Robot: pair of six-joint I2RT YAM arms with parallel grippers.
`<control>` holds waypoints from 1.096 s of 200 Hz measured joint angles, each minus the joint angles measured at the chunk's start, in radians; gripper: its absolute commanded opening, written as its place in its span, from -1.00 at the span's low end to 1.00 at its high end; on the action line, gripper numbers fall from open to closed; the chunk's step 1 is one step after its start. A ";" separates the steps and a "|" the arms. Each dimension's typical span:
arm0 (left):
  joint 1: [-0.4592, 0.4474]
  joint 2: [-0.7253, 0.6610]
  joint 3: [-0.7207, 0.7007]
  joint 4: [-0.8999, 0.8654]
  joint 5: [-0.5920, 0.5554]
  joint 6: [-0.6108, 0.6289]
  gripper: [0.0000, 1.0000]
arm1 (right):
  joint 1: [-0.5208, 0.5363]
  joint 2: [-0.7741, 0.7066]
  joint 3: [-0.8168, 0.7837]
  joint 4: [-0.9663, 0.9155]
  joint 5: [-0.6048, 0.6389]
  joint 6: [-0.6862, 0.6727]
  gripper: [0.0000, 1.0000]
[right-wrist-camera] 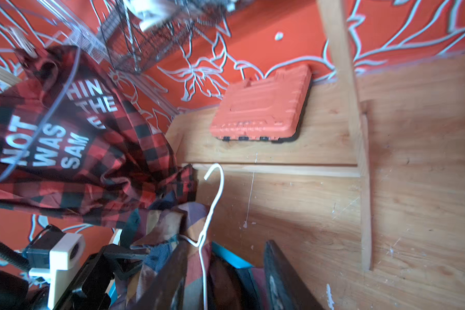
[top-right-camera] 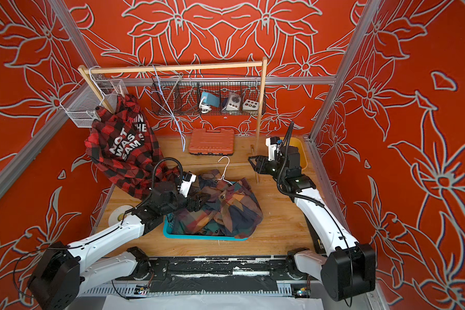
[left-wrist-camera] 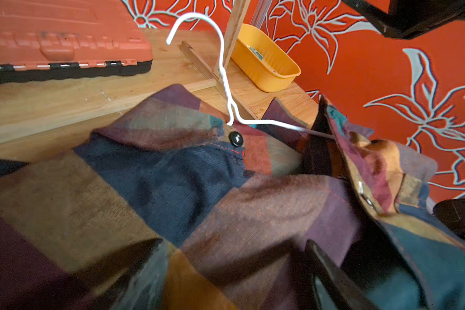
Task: Remove the clothespins securing long-sleeve shirts to the hanger
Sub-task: Remove the long-sleeve shirt from the hanger.
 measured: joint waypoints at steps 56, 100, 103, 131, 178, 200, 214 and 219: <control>-0.014 0.026 -0.030 0.045 -0.039 -0.050 0.54 | 0.138 0.220 0.038 -0.011 -0.071 -0.027 -0.04; -0.014 0.033 -0.030 0.053 -0.050 -0.058 0.54 | 0.229 0.282 0.055 0.043 -0.095 -0.029 -0.04; -0.014 0.034 -0.030 0.053 -0.050 -0.058 0.54 | 0.232 0.286 0.056 0.048 -0.097 -0.028 -0.04; -0.014 0.043 -0.030 0.059 -0.052 -0.059 0.54 | 0.257 0.353 0.103 0.078 -0.098 -0.025 -0.04; -0.015 0.049 -0.031 0.065 -0.055 -0.059 0.54 | 0.298 0.444 0.172 0.133 -0.097 -0.012 -0.57; -0.017 0.049 -0.033 0.066 -0.057 -0.059 0.54 | 0.305 0.447 0.188 0.146 -0.100 -0.020 -1.00; -0.017 0.048 -0.033 0.063 -0.057 -0.058 0.55 | 0.307 0.438 0.195 0.158 -0.124 -0.041 -1.00; -0.017 0.047 -0.033 0.062 -0.057 -0.057 0.56 | 0.309 0.431 0.195 0.159 -0.128 -0.050 -1.00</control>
